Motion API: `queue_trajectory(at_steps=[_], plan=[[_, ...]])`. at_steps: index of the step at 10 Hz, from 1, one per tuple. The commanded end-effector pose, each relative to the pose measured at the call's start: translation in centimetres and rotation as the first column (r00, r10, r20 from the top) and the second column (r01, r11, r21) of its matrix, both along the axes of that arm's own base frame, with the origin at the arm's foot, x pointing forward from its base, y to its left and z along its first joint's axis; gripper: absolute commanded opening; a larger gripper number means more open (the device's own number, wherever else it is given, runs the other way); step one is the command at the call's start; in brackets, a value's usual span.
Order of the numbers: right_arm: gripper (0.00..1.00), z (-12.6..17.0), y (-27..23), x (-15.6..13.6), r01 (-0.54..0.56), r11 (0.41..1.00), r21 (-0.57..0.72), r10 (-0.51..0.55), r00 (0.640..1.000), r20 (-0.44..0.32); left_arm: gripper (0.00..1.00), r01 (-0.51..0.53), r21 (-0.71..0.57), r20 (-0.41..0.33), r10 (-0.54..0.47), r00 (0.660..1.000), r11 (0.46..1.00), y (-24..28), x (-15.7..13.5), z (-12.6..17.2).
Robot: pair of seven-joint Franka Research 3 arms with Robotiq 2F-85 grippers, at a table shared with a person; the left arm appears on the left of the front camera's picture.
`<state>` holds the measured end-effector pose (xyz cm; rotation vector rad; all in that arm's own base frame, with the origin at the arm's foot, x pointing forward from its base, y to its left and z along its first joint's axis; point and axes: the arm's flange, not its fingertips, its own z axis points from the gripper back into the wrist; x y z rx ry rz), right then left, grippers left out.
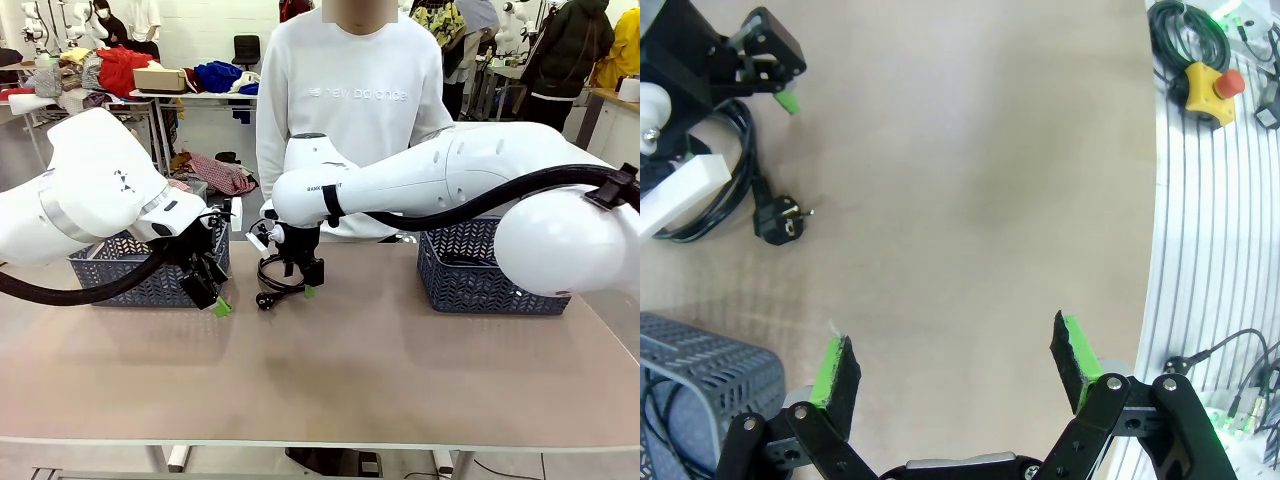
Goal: Organize the cables according to human instructions.
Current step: Pick up a bundle of cables and place it in the basket indicated by the human.
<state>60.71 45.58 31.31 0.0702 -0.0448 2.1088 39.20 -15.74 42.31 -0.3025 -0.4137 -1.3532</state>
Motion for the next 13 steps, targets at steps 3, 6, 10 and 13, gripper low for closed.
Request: queue_trajectory(at_steps=[3, 6, 10, 13], plan=[[0.85, 0.32, 1.09, 1.25, 0.037, 0.998, -0.043, -0.037, 0.999, -0.001, 1.0, -0.003, -0.001, -0.008, 0.003, 1.0, 1.0, 0.23, -0.07, 0.07], [0.6, 0.39, 0.99, 1.32, 0.05, 0.998, -0.043, -0.05, 0.999, -0.01, 1.0, -0.003, -0.001, -0.008, 0.003, 1.0, 1.0, 0.23, -0.07, 0.07], [0.2, 0.59, 0.96, 1.33, 0.057, 0.997, -0.047, -0.057, 0.998, -0.013, 1.0, -0.003, -0.001, -0.008, 0.003, 1.0, 1.0, 0.23, -0.07, 0.07], [0.0, 0.7, 0.81, 1.34, 0.065, 0.997, -0.043, -0.065, 0.998, -0.019, 1.0, -0.003, -0.001, -0.008, 0.003, 1.0, 1.0, 0.23, -0.07, 0.07]])
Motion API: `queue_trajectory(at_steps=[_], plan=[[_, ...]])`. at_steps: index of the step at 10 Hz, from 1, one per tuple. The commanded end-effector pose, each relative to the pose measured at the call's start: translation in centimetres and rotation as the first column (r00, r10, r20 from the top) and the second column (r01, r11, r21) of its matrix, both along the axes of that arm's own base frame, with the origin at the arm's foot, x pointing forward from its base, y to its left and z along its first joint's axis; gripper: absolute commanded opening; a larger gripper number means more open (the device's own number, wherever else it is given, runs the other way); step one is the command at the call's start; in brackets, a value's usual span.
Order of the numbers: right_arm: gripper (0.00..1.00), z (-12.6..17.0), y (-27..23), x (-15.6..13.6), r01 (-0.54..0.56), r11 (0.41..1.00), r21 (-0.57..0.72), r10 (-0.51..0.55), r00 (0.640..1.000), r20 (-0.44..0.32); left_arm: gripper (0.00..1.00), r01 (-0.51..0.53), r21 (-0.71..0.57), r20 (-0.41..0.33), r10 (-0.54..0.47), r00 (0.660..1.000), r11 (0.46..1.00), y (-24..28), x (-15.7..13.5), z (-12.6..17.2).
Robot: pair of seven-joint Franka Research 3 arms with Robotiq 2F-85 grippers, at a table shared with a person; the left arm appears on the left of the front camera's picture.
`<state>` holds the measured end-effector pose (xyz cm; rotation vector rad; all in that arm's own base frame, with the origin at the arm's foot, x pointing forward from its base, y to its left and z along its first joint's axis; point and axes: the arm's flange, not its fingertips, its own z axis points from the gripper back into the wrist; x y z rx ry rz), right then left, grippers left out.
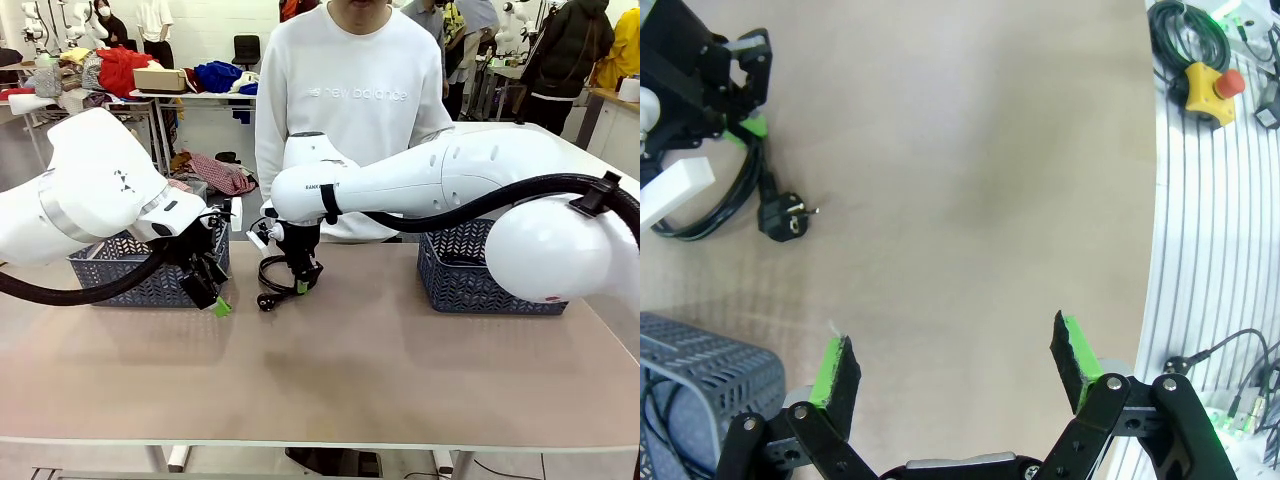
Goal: Organize the cables according to human instructions.
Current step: Pick up a bundle of cables and place it in the basket indicated by the human.
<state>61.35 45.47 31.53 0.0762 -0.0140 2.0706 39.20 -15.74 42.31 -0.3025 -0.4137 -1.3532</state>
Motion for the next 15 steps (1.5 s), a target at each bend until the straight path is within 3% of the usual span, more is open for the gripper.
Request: queue_trajectory(at_steps=[1, 5, 10, 15], plan=[[0.0, 0.7, 0.9, 0.7, 0.033, 0.999, -0.021, -0.033, 0.999, 0.003, 1.0, -0.003, -0.001, -0.008, 0.003, 1.0, 1.0, 0.2, -0.1, 0.1], [0.0, 1.1, 0.5, 0.7, 0.066, 0.998, -0.018, -0.066, 0.998, -0.011, 1.0, -0.003, -0.001, -0.008, 0.003, 1.0, 1.0, 0.2, -0.1, 0.1], [0.0, 8.7, -2.1, -0.5, 0.265, 0.964, 0.026, -0.265, 0.964, 0.003, 1.0, -0.003, -0.001, -0.008, 0.003, 1.0, 1.0, 0.2, -0.1, 0.1], [0.0, 17.5, -8.4, -5.2, 0.481, 0.877, -0.015, -0.479, 0.876, 0.065, 1.0, -0.003, -0.001, -0.008, 0.003, 1.0, 1.0, 0.2, -0.1, 0.1]])
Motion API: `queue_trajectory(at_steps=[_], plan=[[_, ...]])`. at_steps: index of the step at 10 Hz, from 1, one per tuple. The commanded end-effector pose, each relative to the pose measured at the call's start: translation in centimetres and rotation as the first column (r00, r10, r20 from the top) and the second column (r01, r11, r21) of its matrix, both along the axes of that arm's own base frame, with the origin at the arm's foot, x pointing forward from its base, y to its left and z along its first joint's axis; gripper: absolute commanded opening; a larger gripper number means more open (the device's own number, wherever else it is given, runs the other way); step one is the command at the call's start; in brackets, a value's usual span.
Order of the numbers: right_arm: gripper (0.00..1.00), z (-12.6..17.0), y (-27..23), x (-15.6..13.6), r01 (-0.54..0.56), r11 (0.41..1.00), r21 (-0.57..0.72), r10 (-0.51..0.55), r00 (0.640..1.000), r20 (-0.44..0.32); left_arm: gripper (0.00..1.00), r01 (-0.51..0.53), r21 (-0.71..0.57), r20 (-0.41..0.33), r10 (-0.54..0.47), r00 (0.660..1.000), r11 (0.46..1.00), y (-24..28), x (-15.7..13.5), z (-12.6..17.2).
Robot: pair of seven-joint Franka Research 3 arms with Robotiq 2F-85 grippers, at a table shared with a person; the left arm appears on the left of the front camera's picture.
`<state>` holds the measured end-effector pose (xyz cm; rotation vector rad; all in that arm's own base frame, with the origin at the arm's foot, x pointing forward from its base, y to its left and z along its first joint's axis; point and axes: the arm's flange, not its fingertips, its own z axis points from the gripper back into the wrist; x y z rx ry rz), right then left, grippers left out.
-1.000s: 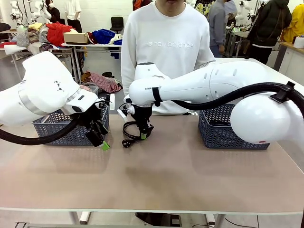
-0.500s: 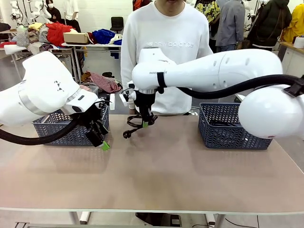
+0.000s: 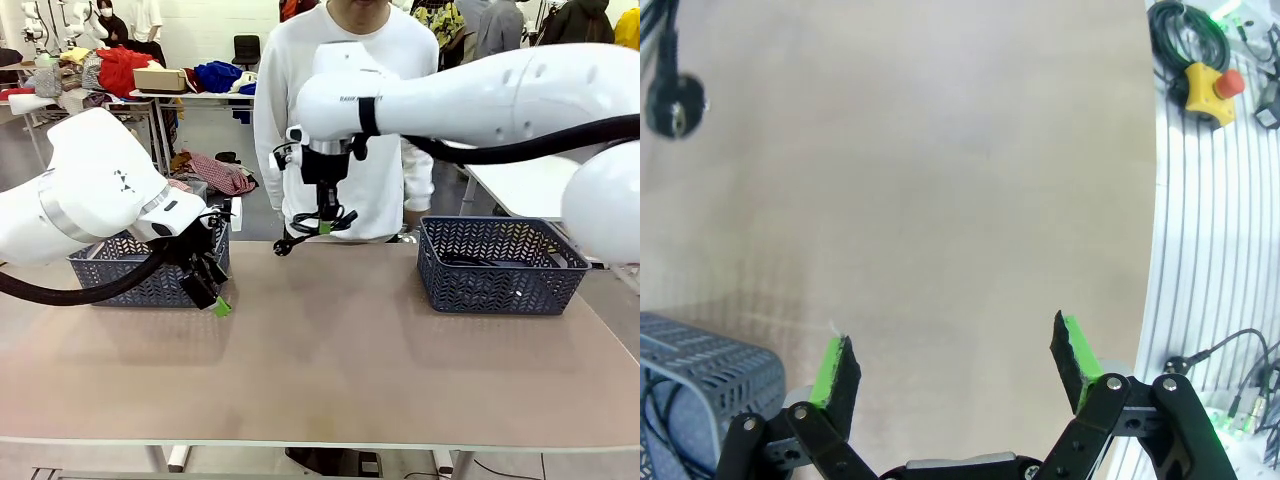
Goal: Organize the cables according to human instructions.
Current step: Pick up a bundle of cables and place it in the basket indicated by the human.
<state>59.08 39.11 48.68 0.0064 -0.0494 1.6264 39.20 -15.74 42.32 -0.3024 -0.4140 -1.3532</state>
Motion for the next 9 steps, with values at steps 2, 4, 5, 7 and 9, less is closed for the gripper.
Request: queue_trajectory(at_steps=[2, 4, 5, 7, 9], plan=[[0.0, 2.8, -5.6, -4.8, 0.107, 0.994, -0.023, -0.106, 0.994, 0.025, 1.0, -0.003, -0.001, -0.008, 0.003, 1.0, 1.0, 0.2, -0.1, 0.1], [0.0, 4.3, -8.6, -5.9, 0.164, 0.986, -0.017, -0.163, 0.984, 0.071, 1.0, -0.003, -0.001, -0.008, 0.003, 1.0, 1.0, 0.2, -0.1, 0.1], [0.0, 5.0, -10.1, -6.3, 0.201, 0.98, -0.002, -0.2, 0.975, 0.096, 1.0, -0.003, -0.001, -0.008, 0.003, 1.0, 1.0, 0.2, -0.1, 0.1], [0.0, 5.8, -12.8, -7.3, 0.264, 0.964, 0.012, -0.264, 0.957, 0.124, 1.0, -0.003, -0.001, -0.008, 0.003, 1.0, 1.0, 0.2, -0.1, 0.1], [0.0, 6.1, -16.0, -8.2, 0.336, 0.942, 0.029, -0.336, 0.931, 0.14, 1.0, -0.003, -0.001, -0.008, 0.003, 1.0, 1.0, 0.2, -0.1, 0.1]])
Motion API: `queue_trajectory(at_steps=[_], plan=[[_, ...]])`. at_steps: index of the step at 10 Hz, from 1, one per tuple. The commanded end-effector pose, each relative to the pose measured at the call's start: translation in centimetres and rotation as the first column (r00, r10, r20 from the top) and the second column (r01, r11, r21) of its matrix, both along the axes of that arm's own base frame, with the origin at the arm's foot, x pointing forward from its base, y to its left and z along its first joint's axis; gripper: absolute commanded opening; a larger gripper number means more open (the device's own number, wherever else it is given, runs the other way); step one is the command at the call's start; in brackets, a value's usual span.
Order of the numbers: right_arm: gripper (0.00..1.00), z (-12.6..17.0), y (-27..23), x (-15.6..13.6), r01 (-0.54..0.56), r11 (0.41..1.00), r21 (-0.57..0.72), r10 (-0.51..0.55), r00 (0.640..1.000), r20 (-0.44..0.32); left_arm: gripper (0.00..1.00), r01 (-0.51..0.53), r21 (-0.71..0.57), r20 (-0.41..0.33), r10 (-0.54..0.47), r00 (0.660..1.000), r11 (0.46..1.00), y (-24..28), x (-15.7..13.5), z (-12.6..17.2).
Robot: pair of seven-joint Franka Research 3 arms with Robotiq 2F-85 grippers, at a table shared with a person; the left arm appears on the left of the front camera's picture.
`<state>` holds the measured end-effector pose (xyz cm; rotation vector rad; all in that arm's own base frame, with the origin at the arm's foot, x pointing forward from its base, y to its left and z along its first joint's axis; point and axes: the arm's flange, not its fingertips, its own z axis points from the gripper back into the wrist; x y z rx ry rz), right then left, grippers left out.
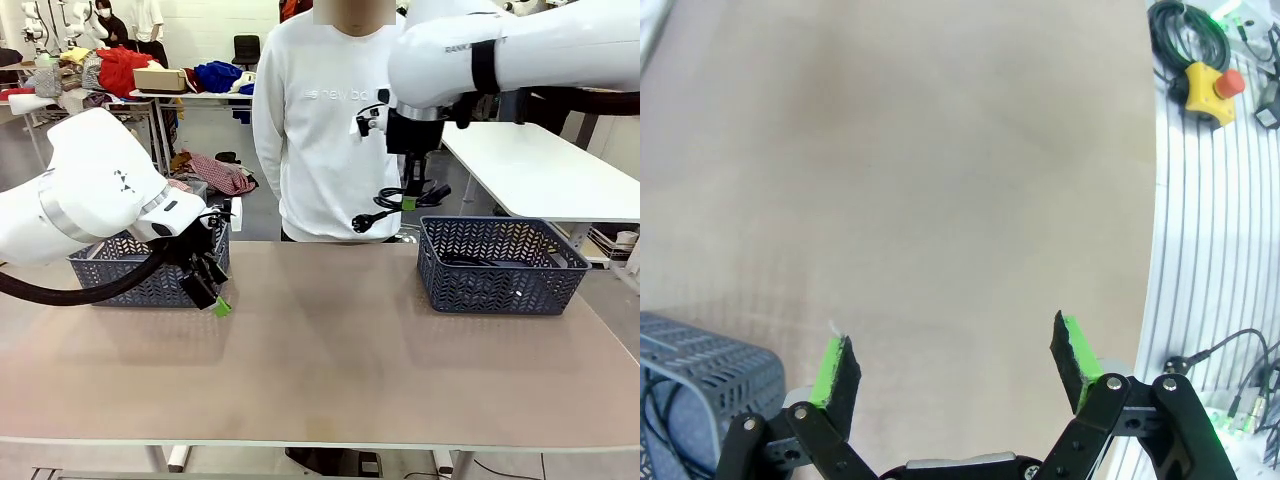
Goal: Organize the cables according to human instructions.
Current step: Pick up a bundle of cables and place it in the basket indicated by the human.
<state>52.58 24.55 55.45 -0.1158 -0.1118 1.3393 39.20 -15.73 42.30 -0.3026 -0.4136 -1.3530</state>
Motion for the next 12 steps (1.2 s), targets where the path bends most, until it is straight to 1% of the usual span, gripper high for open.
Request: queue_trajectory(at_steps=[1, 3, 4, 5, 7, 9, 12], plan=[[0.0, -0.6, -3.4, -2.1, 0.096, 0.994, 0.05, -0.097, 0.995, 0.031, 1.0, -0.003, -0.001, -0.008, 0.003, 1.0, 1.0, 0.2, -0.1, 0.1], [0.0, -0.5, -6.9, -2.2, 0.171, 0.983, 0.067, -0.174, 0.984, 0.043, 1.0, -0.003, -0.001, -0.008, 0.003, 1.0, 1.0, 0.2, -0.1, 0.1], [0.0, -0.6, -8.7, -2.0, 0.21, 0.975, 0.076, -0.213, 0.976, 0.036, 1.0, -0.003, -0.001, -0.008, 0.003, 1.0, 1.0, 0.2, -0.1, 0.1], [0.0, -0.8, -10.5, -1.7, 0.234, 0.969, 0.086, -0.238, 0.971, 0.039, 1.0, -0.003, -0.001, -0.008, 0.003, 1.0, 1.0, 0.2, -0.1, 0.1], [0.0, -1.2, -13.1, -0.9, 0.27, 0.961, 0.066, -0.274, 0.96, 0.058, 1.0, -0.003, -0.001, -0.008, 0.003, 1.0, 1.0, 0.2, -0.1, 0.1], [0.0, -1.8, -15.4, -0.3, 0.281, 0.958, 0.062, -0.285, 0.956, 0.07, 1.0, -0.003, -0.001, -0.008, 0.003, 1.0, 1.0, 0.2, -0.1, 0.1], [0.0, -3.0, -17.5, 0.8, 0.209, 0.977, 0.034, -0.211, 0.973, 0.098, 1.0, -0.003, -0.001, -0.008, 0.003, 1.0, 1.0, 0.2, -0.1, 0.1]])
